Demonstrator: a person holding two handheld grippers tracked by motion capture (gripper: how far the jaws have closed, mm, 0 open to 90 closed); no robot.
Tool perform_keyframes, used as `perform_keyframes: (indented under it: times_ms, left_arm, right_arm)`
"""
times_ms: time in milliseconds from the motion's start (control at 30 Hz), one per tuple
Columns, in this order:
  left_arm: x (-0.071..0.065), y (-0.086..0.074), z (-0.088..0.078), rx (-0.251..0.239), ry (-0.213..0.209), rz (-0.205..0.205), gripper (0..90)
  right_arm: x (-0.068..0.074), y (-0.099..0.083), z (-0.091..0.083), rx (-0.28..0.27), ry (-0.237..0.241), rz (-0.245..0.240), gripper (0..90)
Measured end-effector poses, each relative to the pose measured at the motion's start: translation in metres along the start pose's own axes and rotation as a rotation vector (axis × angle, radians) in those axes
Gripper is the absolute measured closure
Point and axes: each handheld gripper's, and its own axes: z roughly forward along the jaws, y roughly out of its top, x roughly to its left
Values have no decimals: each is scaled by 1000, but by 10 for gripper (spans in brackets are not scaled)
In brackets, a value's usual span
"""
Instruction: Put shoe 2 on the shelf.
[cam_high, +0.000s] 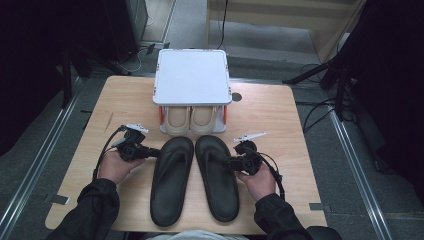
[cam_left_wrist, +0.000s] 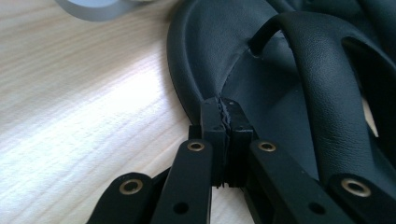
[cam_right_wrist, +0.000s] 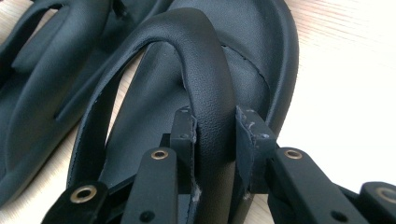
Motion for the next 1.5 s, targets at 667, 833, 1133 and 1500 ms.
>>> perform_keyframes:
  times_ms: [667, 833, 1133, 1500]
  left_arm:
    - [-17, -3, 4, 37, -40, 40, 896]
    - [-24, -5, 7, 58, -70, 45, 896]
    - [-27, -6, 8, 62, -80, 40, 891]
    - [-27, -5, 2, 31, -95, 31, 794]
  right_arm:
    - [-1, 0, 4, -22, 7, -7, 709]
    - [-2, 0, 4, -28, 7, -8, 707]
    - [-4, 2, 5, -33, -2, -16, 705]
    - [-5, 6, 3, -76, 20, -30, 602]
